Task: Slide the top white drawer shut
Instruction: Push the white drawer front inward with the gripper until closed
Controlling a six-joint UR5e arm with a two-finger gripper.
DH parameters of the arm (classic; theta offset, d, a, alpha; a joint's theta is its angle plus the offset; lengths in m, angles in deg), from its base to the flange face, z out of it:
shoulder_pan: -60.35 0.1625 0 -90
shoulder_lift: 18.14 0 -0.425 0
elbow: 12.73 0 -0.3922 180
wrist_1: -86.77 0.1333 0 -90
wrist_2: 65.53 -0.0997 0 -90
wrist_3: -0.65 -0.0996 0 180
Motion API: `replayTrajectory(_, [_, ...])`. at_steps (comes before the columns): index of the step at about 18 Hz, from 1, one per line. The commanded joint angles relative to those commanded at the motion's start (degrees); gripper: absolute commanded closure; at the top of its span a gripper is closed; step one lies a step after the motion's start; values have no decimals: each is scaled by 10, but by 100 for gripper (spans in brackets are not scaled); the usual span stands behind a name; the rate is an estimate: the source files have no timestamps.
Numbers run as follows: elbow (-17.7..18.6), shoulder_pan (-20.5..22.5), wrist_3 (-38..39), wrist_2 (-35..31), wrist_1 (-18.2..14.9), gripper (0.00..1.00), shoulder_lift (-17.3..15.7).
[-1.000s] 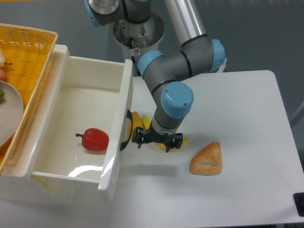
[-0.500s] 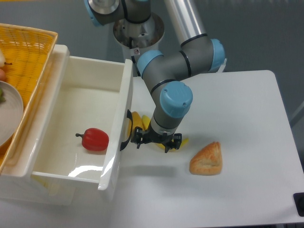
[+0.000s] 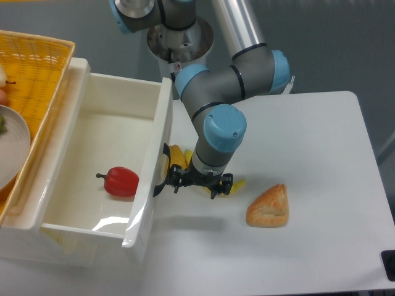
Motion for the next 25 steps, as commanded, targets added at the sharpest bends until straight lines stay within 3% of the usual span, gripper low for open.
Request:
replayTrajectory(21, [-6, -26, 1, 4, -1, 0, -8])
replayTrajectory(25, [-6, -35, 1, 4, -13, 0, -12])
